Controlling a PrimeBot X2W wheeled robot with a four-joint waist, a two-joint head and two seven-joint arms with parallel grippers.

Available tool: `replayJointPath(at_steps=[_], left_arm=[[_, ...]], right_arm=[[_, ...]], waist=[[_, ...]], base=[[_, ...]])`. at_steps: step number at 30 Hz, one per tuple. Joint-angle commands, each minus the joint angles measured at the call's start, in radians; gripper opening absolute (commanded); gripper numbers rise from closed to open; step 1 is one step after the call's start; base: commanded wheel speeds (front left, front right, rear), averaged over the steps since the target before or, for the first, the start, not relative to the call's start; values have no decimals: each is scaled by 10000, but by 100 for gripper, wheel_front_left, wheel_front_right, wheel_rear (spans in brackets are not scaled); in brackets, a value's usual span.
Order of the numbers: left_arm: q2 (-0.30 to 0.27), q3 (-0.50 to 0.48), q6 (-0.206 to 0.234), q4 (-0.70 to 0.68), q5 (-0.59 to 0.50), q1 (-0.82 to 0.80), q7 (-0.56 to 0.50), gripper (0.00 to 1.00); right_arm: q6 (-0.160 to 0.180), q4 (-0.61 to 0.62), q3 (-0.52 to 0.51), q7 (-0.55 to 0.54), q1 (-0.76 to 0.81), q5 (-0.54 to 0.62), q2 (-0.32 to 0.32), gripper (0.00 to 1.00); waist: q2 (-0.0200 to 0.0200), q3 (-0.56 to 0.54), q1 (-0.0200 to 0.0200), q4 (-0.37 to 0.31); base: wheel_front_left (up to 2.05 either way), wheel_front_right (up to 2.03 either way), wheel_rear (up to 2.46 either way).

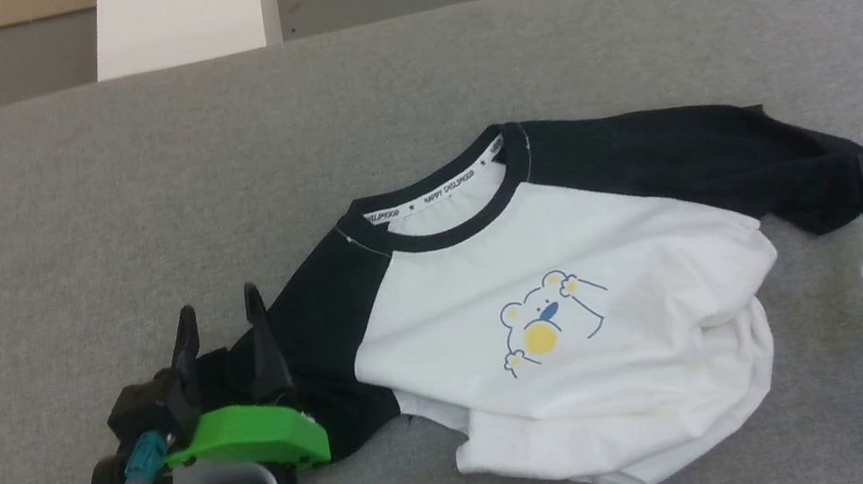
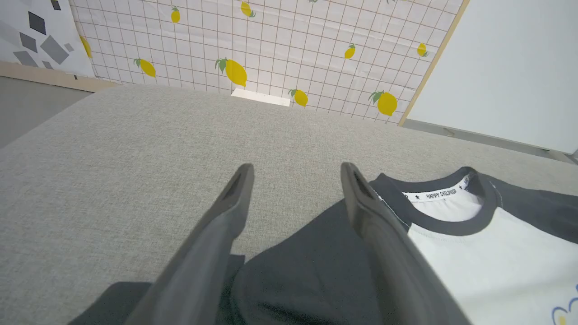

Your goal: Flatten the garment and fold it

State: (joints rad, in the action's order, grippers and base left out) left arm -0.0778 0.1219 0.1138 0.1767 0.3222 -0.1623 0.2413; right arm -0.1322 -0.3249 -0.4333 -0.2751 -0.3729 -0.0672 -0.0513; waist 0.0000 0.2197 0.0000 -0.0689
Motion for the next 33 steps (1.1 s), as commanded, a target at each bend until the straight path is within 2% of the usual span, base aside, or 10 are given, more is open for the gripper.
replayJointPath(at_steps=[1, 5, 10, 11, 12, 13, 18, 23, 29, 33], left_arm=[[42, 59, -80, 18, -193, -248, 108, 100], [92, 158, -128, 40, -316, -485, 176, 100], [131, 165, -119, 111, -408, -581, 198, 100], [135, 145, -117, 107, -419, -581, 199, 100], [140, 113, -114, 103, -434, -564, 200, 100], [143, 87, -115, 104, -441, -539, 201, 100], [163, 31, -197, 192, -480, -397, 202, 100], [187, -27, -268, 240, -462, -167, 203, 100], [204, -109, -317, 240, -423, 149, 203, 100], [202, -149, -356, 254, -416, 196, 204, 100]], right_arm=[[15, -329, -128, -318, -287, 182, -13, 100], [15, -1431, -503, -1531, -844, 379, -51, 100], [15, -2010, -276, -2245, -1129, 342, -93, 100], [15, -2037, -189, -2326, -1126, 316, -125, 51], [15, -2023, -64, -2347, -1102, 298, -197, 32], [15, -1987, 24, -2324, -1063, 290, -276, 0], [15, -1310, -63, -1754, -490, 425, -735, 0], [15, 431, -972, -1508, 719, 641, -784, 0], [15, 2769, -2159, -2609, 2548, 973, -306, 0], [15, 3272, -2387, -3829, 3479, 718, -52, 0]], waist=[[0, 327, 0, 237], [0, 653, 0, 376], [0, 831, 0, 400], [0, 824, 0, 382], [0, 790, 0, 351], [0, 755, 0, 324], [0, 281, 0, 160], [0, -310, 0, -71], [0, -701, 0, -420], [0, -705, 0, -626]], base=[[0, 0, 0], [0, 0, 0], [0, 0, 0], [0, 0, 0], [0, 0, 0], [0, 0, 0], [0, 0, 0], [0, 0, 0], [0, 0, 0], [0, 0, 0]])
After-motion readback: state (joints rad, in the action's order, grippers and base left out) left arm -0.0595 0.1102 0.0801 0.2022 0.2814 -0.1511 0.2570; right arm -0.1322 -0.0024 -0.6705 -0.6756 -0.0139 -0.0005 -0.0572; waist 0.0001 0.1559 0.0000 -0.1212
